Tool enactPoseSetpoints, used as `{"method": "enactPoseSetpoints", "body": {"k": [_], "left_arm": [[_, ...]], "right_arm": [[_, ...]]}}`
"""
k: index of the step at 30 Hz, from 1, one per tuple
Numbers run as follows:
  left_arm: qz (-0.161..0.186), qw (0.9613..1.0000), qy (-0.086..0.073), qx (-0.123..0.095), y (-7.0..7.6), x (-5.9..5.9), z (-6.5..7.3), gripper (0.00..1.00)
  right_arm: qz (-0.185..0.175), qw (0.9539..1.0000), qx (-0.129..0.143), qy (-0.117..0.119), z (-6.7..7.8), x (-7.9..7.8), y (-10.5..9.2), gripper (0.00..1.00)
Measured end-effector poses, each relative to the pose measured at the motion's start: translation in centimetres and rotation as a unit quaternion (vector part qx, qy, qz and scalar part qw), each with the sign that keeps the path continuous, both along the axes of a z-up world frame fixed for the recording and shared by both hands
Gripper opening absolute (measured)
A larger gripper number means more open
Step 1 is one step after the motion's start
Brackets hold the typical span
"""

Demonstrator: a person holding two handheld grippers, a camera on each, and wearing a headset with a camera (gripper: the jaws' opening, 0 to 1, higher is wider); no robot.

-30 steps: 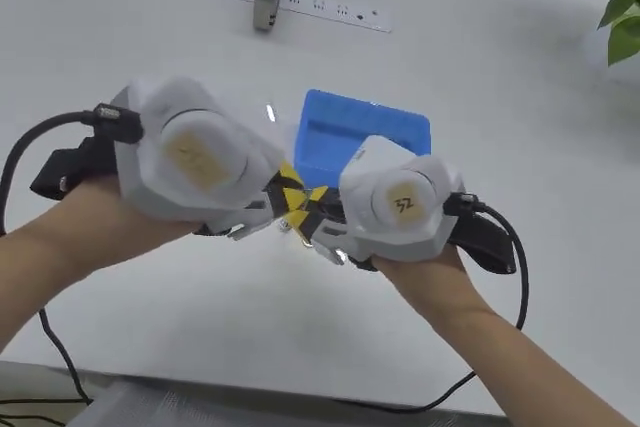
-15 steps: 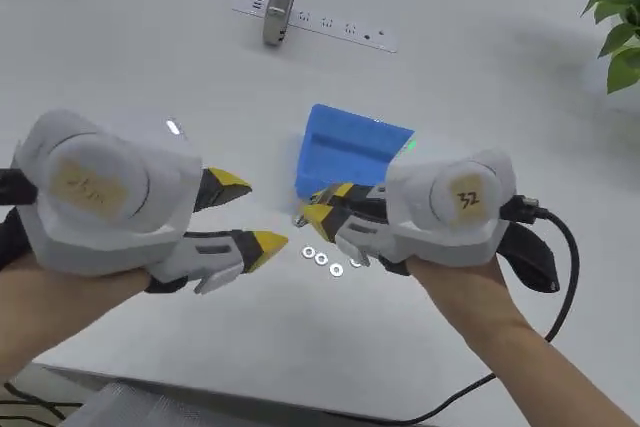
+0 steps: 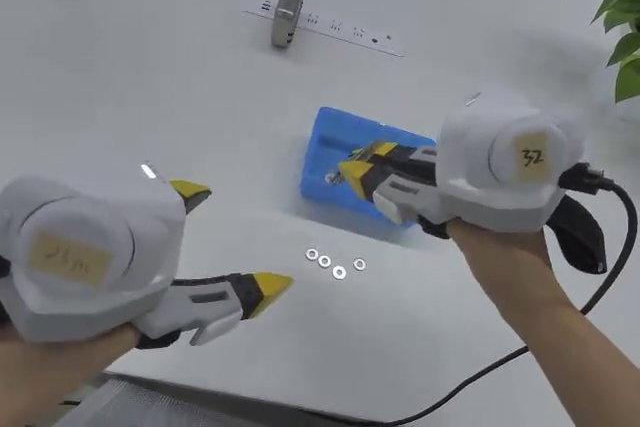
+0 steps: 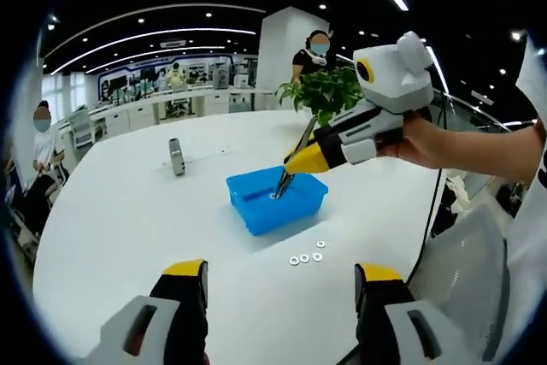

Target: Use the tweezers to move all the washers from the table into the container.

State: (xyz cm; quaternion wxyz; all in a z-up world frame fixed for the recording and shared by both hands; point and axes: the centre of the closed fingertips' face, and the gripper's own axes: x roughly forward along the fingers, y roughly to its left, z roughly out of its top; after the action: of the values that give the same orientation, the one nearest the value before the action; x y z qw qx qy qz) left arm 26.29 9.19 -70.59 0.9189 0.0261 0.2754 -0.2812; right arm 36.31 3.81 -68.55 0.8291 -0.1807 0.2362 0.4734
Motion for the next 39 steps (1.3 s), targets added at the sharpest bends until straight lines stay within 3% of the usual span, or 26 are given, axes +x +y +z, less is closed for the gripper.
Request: {"method": "enactPoseSetpoints", "body": {"k": [5,10,15,19,24,27,30,39], "left_arm": [[0.027,0.9995,-0.006,0.013,0.4,0.0,-0.5,0.79],[0.039,0.999,0.003,0.02,0.4,-0.8,-1.7,0.81],[0.053,0.9972,-0.01,0.051,0.8,-1.2,-2.0,0.84],[0.061,0.997,-0.008,0.047,1.0,-1.3,-2.2,0.85],[0.08,0.9961,-0.017,0.032,1.6,-1.1,-2.3,0.85],[0.079,0.9959,-0.013,0.043,1.8,-1.1,-2.6,0.86],[0.075,0.9965,-0.015,0.033,1.5,-1.1,-2.4,0.86],[0.073,0.9965,-0.011,0.039,1.6,-1.2,-2.7,0.84]], "right_arm": [[-0.017,0.9998,0.009,0.0,-0.1,1.6,0.4,0.04],[-0.03,0.9995,0.002,0.007,-1.9,2.8,0.7,0.04],[-0.041,0.9989,-0.003,0.021,-3.7,3.6,0.7,0.04],[-0.051,0.9981,-0.005,0.033,-5.1,3.9,0.8,0.04],[-0.064,0.9963,0.007,0.056,-6.0,4.3,1.0,0.04],[-0.067,0.9955,0.005,0.066,-6.6,4.4,1.0,0.04],[-0.069,0.9952,0.0,0.07,-7.1,4.4,0.9,0.04],[-0.073,0.994,-0.007,0.08,-8.2,3.9,0.9,0.04]]}}
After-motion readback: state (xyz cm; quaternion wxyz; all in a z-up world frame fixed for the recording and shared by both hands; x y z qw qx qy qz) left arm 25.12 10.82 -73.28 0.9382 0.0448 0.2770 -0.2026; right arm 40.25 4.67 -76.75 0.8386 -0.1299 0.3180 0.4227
